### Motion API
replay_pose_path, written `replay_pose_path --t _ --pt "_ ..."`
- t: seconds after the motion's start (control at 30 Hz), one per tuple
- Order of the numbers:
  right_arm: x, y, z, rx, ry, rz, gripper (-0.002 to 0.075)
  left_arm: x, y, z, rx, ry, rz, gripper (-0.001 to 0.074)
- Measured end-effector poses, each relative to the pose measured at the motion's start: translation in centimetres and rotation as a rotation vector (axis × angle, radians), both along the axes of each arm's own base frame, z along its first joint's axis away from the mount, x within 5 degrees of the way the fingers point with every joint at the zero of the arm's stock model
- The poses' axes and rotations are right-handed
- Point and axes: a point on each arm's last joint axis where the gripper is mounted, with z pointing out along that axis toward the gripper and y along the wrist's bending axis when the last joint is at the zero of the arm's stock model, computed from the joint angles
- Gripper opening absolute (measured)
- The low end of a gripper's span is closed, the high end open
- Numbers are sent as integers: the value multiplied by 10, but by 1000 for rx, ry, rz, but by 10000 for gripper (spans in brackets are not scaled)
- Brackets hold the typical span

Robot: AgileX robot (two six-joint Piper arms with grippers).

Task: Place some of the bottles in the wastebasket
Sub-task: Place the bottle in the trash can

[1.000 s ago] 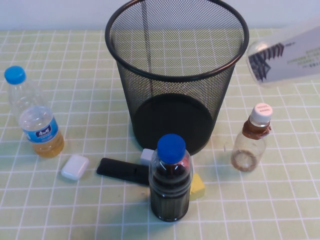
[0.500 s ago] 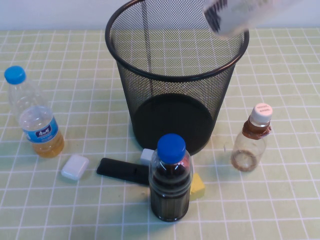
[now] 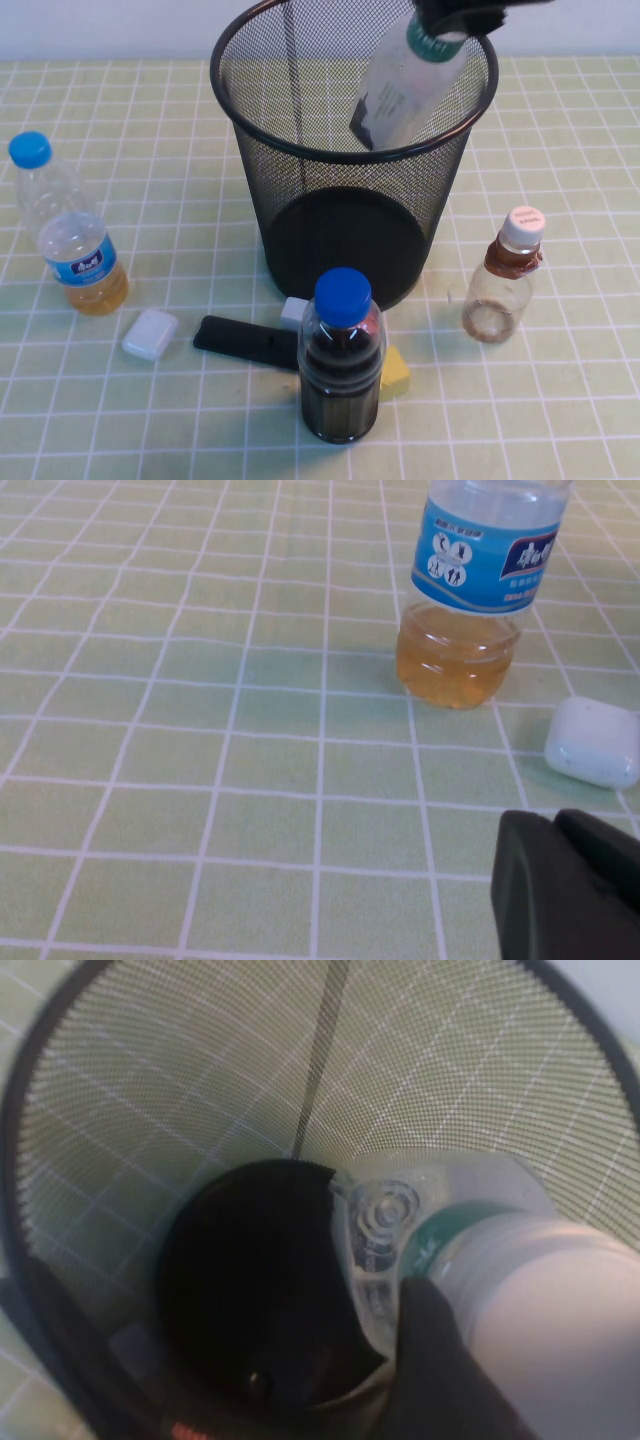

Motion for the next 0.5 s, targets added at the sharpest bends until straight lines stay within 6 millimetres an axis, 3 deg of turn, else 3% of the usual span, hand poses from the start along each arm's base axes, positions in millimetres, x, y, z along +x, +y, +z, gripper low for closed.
replay_pose_path --t 0.27,0.5 --pt "37 25 -45 -63 91 2 84 0 0 0 0 0 0 -6" --pt "47 32 -60 -84 120 3 84 0 0 0 0 0 0 -6"
